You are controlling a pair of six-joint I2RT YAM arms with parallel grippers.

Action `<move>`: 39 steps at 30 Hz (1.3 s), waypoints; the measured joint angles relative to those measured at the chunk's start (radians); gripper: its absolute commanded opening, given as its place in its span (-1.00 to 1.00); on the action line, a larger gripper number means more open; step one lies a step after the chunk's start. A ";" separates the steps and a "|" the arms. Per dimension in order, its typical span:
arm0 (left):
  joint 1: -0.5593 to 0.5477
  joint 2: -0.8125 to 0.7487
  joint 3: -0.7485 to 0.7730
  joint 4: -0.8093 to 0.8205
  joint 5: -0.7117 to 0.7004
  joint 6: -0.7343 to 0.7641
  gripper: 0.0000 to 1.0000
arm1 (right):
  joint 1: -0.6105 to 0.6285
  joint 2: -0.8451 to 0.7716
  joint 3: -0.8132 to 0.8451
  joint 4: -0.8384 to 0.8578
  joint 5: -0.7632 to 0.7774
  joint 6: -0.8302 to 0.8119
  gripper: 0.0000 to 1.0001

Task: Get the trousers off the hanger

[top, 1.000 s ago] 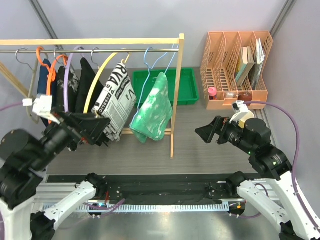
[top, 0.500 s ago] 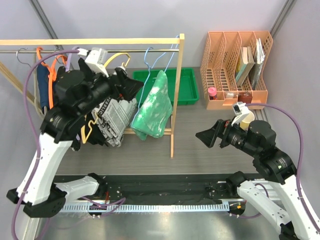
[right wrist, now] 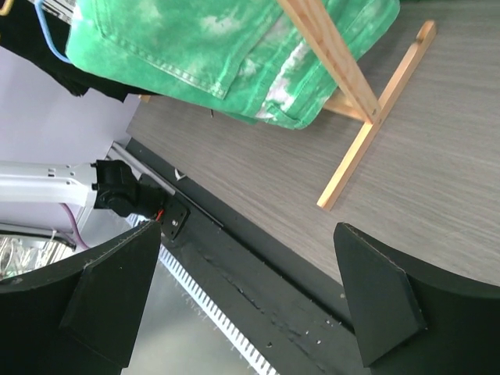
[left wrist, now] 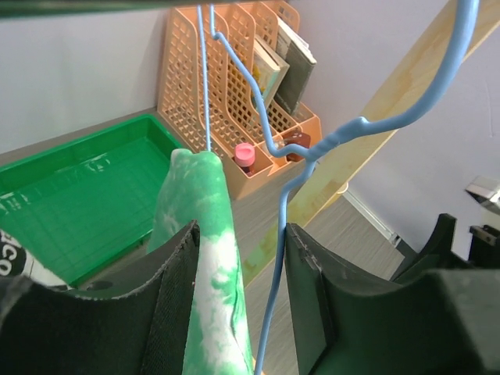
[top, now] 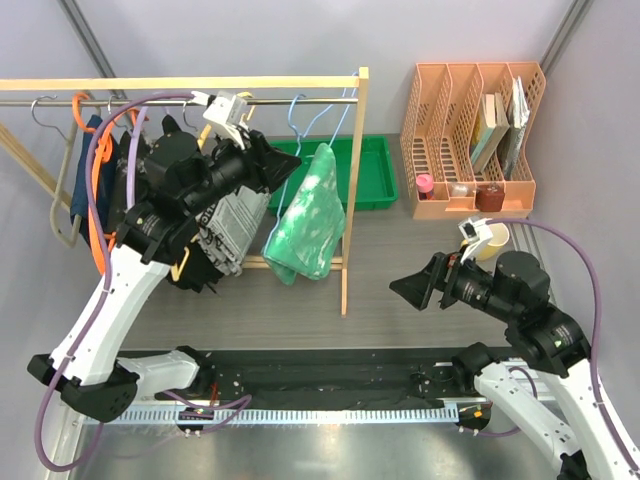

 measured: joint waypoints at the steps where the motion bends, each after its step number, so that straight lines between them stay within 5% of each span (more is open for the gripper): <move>1: 0.000 0.001 -0.005 0.010 0.005 -0.005 -0.12 | 0.000 0.000 -0.010 0.001 -0.007 0.003 0.96; 14: 0.000 0.011 -0.013 0.049 0.048 -0.080 -0.66 | 0.034 0.204 0.006 0.105 0.037 -0.005 0.89; 22: 0.000 0.012 -0.013 0.051 0.058 -0.111 -0.98 | 0.409 0.439 0.154 0.234 0.364 -0.041 0.91; 27: -0.003 0.006 -0.013 0.045 0.051 -0.140 -0.99 | 0.633 0.537 0.188 0.345 0.577 -0.079 0.95; 39: -0.002 -0.085 -0.056 0.026 0.015 -0.199 -0.99 | 0.677 0.591 0.155 0.432 0.713 -0.069 0.99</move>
